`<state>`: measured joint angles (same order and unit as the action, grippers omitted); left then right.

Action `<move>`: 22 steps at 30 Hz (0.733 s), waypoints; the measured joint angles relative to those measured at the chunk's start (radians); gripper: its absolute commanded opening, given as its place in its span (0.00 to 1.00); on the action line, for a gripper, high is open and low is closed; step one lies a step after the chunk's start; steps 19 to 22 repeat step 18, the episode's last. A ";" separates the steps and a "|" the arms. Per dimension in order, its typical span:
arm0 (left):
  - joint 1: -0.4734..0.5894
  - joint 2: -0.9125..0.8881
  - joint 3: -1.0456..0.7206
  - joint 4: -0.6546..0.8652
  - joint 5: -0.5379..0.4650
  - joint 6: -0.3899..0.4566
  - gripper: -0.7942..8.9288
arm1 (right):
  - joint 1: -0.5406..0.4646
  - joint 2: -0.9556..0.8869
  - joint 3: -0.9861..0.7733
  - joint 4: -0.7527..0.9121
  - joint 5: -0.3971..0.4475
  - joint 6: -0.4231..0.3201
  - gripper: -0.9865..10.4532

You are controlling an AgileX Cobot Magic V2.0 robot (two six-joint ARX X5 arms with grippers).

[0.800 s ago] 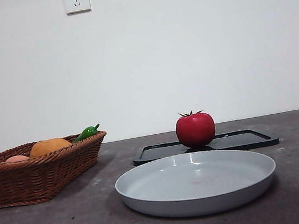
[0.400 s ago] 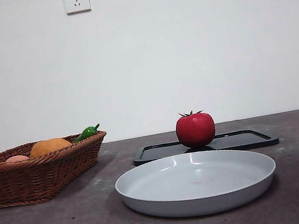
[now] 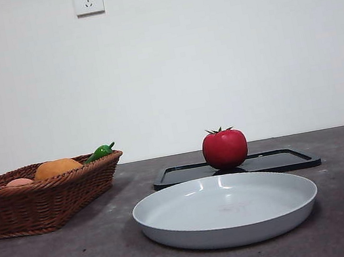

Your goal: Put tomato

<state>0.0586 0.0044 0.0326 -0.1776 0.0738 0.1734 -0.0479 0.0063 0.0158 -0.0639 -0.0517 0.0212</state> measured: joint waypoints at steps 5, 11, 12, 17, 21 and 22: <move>0.000 0.000 0.000 0.000 0.000 0.000 0.09 | 0.000 0.000 0.000 -0.075 0.003 0.007 0.09; 0.000 0.000 0.000 0.000 0.000 0.000 0.09 | 0.000 0.000 0.001 -0.107 0.005 0.014 0.09; 0.000 0.000 0.000 0.000 0.000 0.000 0.09 | 0.000 0.000 0.001 -0.107 0.005 0.014 0.09; 0.000 0.000 0.000 0.000 0.000 0.000 0.09 | 0.000 0.000 0.001 -0.103 0.005 0.014 0.09; 0.000 0.000 0.000 0.000 0.000 0.000 0.09 | 0.000 0.000 0.001 -0.103 0.005 0.014 0.09; 0.000 0.000 0.000 0.000 0.000 0.000 0.09 | 0.000 0.000 0.001 -0.103 0.005 0.014 0.09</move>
